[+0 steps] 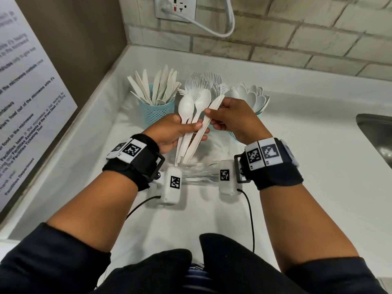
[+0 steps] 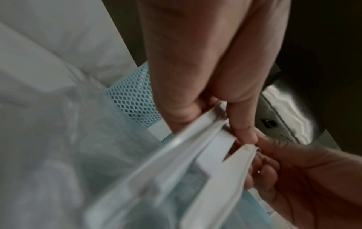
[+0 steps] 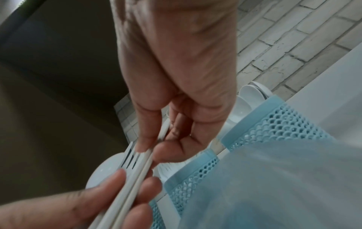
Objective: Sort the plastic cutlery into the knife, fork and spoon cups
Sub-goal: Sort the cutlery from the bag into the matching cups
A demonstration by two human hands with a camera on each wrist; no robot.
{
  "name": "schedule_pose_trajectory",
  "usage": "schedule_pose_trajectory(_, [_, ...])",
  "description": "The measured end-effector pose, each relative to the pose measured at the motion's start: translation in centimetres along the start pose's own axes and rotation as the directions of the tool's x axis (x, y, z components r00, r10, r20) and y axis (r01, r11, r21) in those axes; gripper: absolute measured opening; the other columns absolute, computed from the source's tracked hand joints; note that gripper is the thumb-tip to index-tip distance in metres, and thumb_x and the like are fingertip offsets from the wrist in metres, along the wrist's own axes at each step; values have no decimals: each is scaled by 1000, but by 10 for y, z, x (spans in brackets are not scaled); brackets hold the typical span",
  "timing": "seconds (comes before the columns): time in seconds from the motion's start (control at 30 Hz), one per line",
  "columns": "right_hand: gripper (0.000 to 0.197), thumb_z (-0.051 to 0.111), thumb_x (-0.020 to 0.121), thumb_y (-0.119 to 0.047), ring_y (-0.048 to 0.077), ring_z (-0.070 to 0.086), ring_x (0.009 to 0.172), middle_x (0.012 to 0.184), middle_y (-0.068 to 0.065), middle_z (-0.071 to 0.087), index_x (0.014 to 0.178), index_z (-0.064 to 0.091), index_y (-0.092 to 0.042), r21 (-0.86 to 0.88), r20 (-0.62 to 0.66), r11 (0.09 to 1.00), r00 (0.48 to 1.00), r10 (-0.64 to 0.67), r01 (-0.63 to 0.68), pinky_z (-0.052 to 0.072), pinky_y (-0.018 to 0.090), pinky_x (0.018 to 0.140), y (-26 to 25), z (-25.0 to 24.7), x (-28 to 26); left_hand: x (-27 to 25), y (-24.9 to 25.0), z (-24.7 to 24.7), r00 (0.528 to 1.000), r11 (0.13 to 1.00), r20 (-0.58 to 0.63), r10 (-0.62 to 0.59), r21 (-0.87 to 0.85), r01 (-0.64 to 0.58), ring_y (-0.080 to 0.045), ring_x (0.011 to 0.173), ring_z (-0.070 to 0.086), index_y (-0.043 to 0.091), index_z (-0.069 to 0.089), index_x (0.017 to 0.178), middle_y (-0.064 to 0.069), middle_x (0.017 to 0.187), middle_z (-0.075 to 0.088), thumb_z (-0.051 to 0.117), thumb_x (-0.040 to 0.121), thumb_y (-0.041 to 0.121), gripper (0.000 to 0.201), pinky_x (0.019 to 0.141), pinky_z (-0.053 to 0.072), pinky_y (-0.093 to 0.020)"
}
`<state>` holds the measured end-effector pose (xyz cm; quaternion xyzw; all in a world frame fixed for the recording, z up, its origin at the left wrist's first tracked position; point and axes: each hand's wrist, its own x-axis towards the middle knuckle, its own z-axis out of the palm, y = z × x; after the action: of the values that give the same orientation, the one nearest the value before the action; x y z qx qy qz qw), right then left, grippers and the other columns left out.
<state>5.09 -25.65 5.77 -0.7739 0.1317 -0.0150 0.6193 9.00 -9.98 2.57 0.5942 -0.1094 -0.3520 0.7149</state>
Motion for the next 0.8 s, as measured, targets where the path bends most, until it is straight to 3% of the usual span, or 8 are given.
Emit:
schedule_pose_trajectory(0.07, [8,65,85,-5,10,56,59,74,5,61,87,60,-11,23,2,1000,1000,-3,3,51,16,55,0,-1,0,1,-2,-1,1000,1000,-13,4,-4,-4,-18,76,72,3,63,108,-7,85,74,54,89,3,20,71,59,-26])
schedule_pose_trajectory(0.17, [19,63,85,-1,4,60,54,80,7,64,102,57,-9,80,7,997,1000,-13,12,51,15,53,1,-1,0,1,-6,-2,999,1000,-50,12,-13,-13,-21,82,71,2,62,111,-10,95,71,56,88,3,24,78,58,-29])
schedule_pose_trajectory(0.27, [25,61,86,2,2,64,56,83,8,66,110,54,-6,106,36,994,999,-32,28,49,15,52,1,2,0,-1,-11,-3,997,998,-71,25,-52,-29,-20,77,72,3,62,109,-7,89,73,55,88,1,23,73,59,-29])
schedule_pose_trajectory(0.5, [33,64,84,0,14,59,71,79,5,58,111,49,-14,42,78,996,994,-76,73,50,18,55,-7,9,8,-11,-12,-7,992,994,-109,70,-82,-79,-19,73,72,4,64,102,-5,82,74,54,89,0,17,69,59,-27])
schedule_pose_trajectory(0.67, [43,57,88,3,12,60,63,75,5,58,125,42,-12,71,-54,971,973,-224,227,53,19,54,-32,11,21,-19,-11,-16,975,984,-194,108,-118,-132,-16,71,72,8,63,98,-3,78,74,52,91,6,13,69,58,-26])
schedule_pose_trajectory(0.8, [30,53,90,2,15,64,71,87,8,62,109,42,-18,114,-246,924,911,-330,365,51,21,54,-61,5,38,-28,-5,-27,946,973,-277,168,-109,-204,-13,73,72,11,63,99,0,78,74,51,93,11,13,68,59,-24])
